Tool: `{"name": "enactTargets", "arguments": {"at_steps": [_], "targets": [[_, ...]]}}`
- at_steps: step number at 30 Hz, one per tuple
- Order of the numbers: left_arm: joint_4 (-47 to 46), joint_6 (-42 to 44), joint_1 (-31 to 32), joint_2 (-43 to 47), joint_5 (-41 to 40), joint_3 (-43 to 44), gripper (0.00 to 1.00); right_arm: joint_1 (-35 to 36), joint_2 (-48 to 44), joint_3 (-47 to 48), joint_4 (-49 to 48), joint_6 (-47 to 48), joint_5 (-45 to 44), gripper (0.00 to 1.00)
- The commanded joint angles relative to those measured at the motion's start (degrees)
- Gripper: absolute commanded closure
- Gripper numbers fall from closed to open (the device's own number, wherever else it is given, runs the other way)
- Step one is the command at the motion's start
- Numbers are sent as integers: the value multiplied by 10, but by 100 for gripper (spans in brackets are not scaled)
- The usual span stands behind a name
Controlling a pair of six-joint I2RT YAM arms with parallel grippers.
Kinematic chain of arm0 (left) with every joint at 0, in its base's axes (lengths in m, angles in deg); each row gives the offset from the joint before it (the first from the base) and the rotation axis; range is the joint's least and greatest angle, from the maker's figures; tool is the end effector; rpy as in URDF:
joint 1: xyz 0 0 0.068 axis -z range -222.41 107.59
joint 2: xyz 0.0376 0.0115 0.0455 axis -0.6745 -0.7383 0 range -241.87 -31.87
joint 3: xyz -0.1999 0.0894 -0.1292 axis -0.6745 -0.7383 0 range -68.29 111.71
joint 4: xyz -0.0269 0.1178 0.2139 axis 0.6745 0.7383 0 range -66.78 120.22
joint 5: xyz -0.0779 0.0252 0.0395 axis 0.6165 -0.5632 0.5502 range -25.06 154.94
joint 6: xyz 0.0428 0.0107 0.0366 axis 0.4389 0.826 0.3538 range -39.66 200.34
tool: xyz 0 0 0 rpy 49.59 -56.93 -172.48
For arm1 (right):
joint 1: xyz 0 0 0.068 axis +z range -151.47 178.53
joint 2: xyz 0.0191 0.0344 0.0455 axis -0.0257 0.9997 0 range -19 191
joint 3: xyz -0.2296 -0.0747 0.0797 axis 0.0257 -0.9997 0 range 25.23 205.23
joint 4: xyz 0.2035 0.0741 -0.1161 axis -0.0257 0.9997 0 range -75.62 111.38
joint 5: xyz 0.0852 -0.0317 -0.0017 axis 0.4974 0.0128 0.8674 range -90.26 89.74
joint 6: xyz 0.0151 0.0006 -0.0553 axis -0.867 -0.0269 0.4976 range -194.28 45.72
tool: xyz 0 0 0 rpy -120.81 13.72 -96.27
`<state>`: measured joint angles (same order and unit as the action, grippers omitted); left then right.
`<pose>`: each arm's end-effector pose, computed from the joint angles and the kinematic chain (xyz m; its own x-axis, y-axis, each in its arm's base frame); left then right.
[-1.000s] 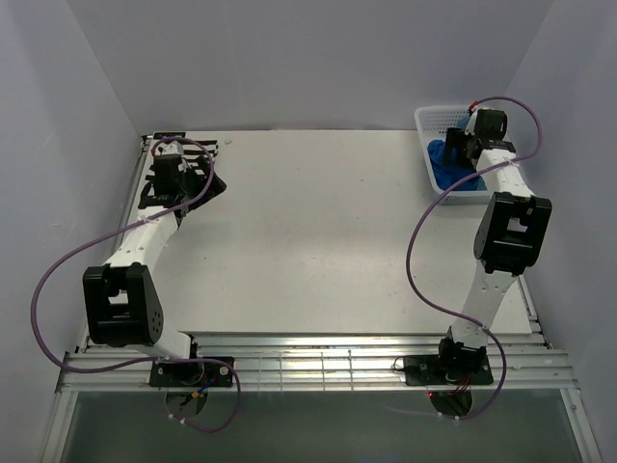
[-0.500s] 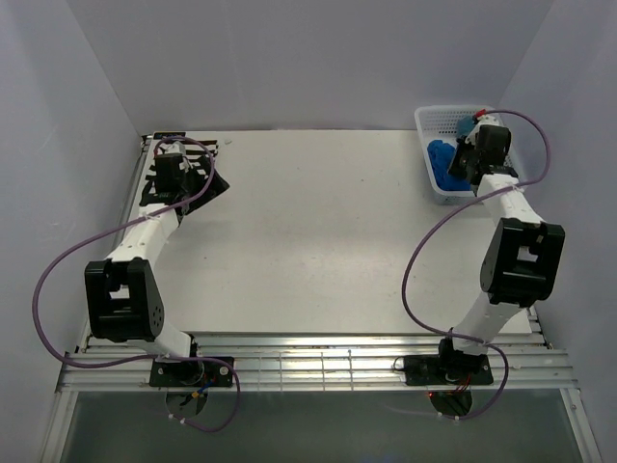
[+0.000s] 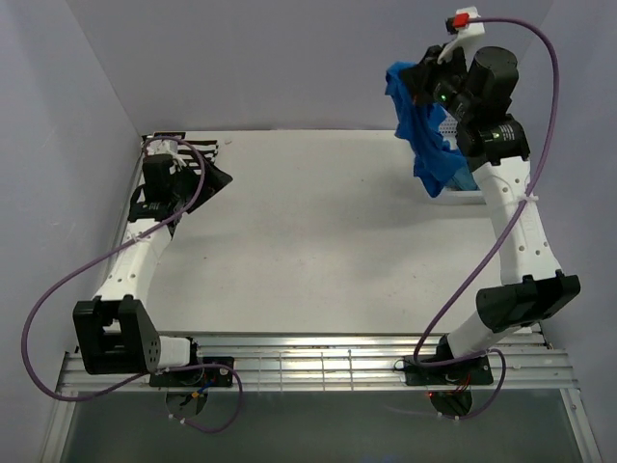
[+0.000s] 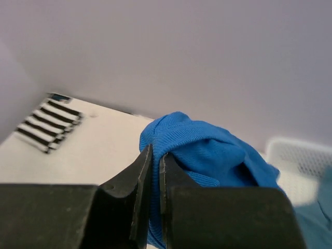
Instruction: Fold and stack the tank tops
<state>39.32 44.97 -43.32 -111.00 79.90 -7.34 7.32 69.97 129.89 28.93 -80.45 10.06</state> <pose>0.3029 -0.0057 0.2760 -0.5739 -0.5684 -0.5896 -0.1645 0.7853 -0.5969 0.3279 0.0582 0.4801 -0.0154 0.1045 -0.9944 -0.3277 0.9391 0.1038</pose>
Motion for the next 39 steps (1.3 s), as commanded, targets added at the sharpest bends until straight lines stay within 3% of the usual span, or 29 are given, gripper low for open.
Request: {"name": "enactTargets", "arguments": {"at_steps": [1, 2, 5, 8, 11, 15, 16, 18, 19, 22, 23, 25, 26, 28, 29, 30, 31, 39], "targets": [[10, -23, -1, 82, -12, -7, 2, 66, 32, 140, 96, 27, 75, 92], [14, -28, -1, 106, -12, -12, 2, 77, 42, 196, 105, 25, 93, 92], [40, -41, -1, 143, -13, -14, 2, 114, 61, 243, 86, 9, 141, 92], [83, -48, -1, 164, -26, -2, 2, 126, 53, 238, 22, -40, 178, 92], [111, -44, -1, 173, -27, 1, 2, 126, 33, 196, 5, -72, 160, 92], [144, -39, -1, 183, -37, -7, 2, 112, -54, 2, 1, -91, 122, 92], [154, -38, -1, 184, -38, -14, 2, 105, -70, -109, -1, -104, 117, 92], [162, -35, -1, 184, -35, -22, 2, 77, -115, -226, -16, -122, 115, 92], [167, -36, -1, 183, -34, -27, 2, 64, -125, -336, -24, -127, 122, 89], [176, -36, -1, 179, -6, -56, 2, 19, -140, -453, -21, -133, 120, 69], [178, -36, -1, 176, 8, -74, 2, 11, -142, -494, -15, -133, 116, 51], [182, -36, 11, 173, 45, -93, 2, 0, -152, -510, 10, -126, 94, 38], [184, -39, 30, 173, 50, -103, 2, 0, -158, -509, 24, -120, 57, 27], [184, -46, 51, 180, 52, -133, 2, 0, -173, -501, 45, -104, 34, 18], [184, -61, 79, 186, 46, -143, 2, 0, -179, -499, 65, -103, 13, 6], [184, -67, 96, 197, 43, -158, 2, 1, -192, -504, 71, -100, 11, 0], [184, -75, 112, 202, 37, -166, 2, 1, -197, -510, 74, -98, 14, 10], [162, -198, 313, 178, -39, -221, 2, 1, -241, -566, 87, -94, 22, 10]]}}
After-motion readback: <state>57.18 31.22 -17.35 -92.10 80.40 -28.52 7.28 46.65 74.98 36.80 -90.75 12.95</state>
